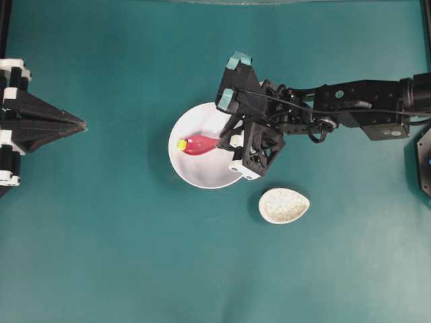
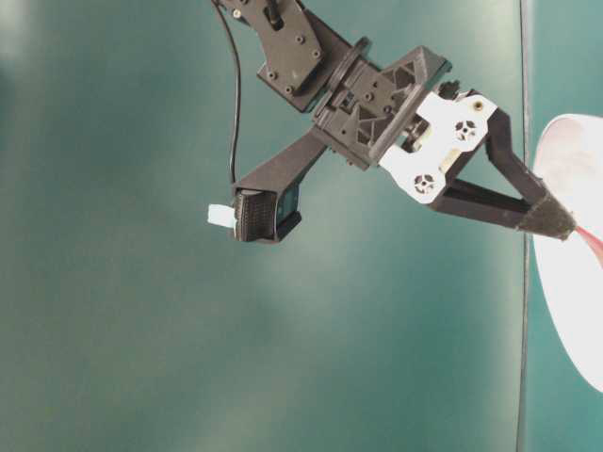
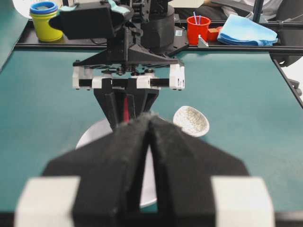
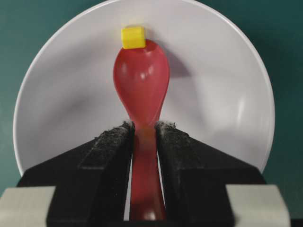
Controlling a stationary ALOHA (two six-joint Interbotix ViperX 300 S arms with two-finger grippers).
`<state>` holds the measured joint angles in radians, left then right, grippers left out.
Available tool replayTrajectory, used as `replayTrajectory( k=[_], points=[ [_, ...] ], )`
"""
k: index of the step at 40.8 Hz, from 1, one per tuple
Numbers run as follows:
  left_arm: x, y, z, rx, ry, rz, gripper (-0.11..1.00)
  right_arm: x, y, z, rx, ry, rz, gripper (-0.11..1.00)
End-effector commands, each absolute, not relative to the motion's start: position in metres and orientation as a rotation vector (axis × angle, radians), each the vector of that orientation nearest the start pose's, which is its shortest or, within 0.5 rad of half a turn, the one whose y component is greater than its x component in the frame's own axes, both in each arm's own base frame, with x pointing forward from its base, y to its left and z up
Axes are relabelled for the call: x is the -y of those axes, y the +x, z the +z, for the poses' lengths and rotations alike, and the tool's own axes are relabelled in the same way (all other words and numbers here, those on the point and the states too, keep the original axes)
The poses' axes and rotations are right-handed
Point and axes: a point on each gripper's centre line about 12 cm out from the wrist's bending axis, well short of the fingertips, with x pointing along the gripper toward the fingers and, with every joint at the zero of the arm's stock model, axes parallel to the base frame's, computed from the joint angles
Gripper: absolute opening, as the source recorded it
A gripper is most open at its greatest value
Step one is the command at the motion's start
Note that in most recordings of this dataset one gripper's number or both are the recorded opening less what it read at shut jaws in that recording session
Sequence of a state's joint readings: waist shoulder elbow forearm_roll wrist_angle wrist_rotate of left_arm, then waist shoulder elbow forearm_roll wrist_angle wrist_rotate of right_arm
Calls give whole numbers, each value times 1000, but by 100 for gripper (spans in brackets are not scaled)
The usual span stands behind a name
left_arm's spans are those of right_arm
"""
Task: Scoop the yellow hexagonal prism block from the bowl with a spoon using the right arm.
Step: 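Push the spoon bowl under the yellow block along the bowl floor, then lift the spoon with the yellow block out of the bowl, right gripper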
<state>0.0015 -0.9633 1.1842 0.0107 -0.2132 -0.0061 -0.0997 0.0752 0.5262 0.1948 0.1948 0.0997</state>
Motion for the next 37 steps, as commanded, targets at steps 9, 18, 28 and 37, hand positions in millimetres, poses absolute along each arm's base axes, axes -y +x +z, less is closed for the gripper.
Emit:
replayTrajectory(
  k=[9,18,28,37],
  points=[
    [0,201,292,18,4,0,4,37,413,178,-713,331,-173,25],
    [0,201,292,17,4,0,4,38,415,180,-682,329,-175,25],
    [-1,201,292,17,4,2,4,37,414,181,-673,327,-175,25],
    [0,201,292,15,3,0,4,38,409,183,-638,325,-180,25]
  ],
)
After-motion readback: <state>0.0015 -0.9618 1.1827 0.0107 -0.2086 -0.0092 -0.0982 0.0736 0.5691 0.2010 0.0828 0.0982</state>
